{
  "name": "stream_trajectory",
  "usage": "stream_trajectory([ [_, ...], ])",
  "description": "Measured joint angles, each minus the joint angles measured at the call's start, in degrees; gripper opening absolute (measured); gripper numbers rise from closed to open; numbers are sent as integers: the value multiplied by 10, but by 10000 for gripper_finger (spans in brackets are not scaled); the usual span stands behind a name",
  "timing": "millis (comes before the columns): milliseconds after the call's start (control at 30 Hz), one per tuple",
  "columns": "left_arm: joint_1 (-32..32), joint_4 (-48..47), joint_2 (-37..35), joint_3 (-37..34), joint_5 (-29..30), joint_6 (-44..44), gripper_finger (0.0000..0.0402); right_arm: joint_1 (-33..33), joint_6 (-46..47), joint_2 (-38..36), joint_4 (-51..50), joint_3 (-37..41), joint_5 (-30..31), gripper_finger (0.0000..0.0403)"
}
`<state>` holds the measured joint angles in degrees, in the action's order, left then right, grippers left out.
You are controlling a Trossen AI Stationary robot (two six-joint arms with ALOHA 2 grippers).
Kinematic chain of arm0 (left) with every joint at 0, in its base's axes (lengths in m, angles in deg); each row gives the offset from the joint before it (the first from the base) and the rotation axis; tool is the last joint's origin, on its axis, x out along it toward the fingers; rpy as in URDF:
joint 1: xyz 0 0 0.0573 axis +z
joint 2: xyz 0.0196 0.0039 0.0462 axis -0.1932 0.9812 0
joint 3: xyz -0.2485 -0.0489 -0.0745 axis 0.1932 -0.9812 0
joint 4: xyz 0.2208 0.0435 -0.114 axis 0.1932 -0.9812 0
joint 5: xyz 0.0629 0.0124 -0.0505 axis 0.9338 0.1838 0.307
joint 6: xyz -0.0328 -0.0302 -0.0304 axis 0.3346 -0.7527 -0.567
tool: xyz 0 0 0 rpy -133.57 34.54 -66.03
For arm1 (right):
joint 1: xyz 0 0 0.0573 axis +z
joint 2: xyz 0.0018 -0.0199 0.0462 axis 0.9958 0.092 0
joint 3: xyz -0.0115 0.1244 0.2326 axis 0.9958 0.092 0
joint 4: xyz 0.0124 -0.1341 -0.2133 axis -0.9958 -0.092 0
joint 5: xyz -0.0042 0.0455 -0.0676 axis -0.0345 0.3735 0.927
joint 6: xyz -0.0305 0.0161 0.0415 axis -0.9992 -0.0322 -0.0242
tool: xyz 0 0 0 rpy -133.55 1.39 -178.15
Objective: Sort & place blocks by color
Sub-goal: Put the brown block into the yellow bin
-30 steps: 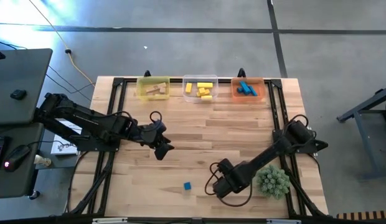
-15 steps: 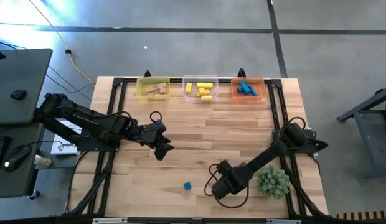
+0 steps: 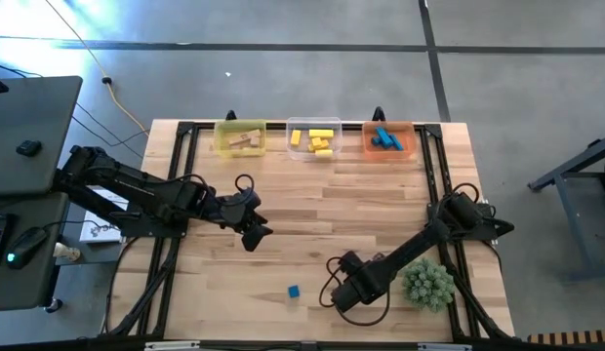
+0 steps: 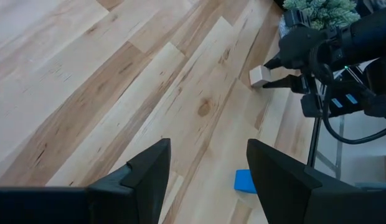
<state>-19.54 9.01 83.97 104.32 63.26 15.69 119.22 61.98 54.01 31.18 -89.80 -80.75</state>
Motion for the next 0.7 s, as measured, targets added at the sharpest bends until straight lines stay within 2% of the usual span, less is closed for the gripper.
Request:
stream_trajectory([
  [300, 4, 0, 0, 0, -1, -11, 202, -23, -98, 0, 5, -28, 4, 110],
  [533, 36, 0, 0, 0, -5, -45, 202, -80, -259, 0, 3, -64, 30, 110],
  [700, 75, 0, 0, 0, -38, 11, 202, -131, -376, 0, 2, -85, 31, 110],
])
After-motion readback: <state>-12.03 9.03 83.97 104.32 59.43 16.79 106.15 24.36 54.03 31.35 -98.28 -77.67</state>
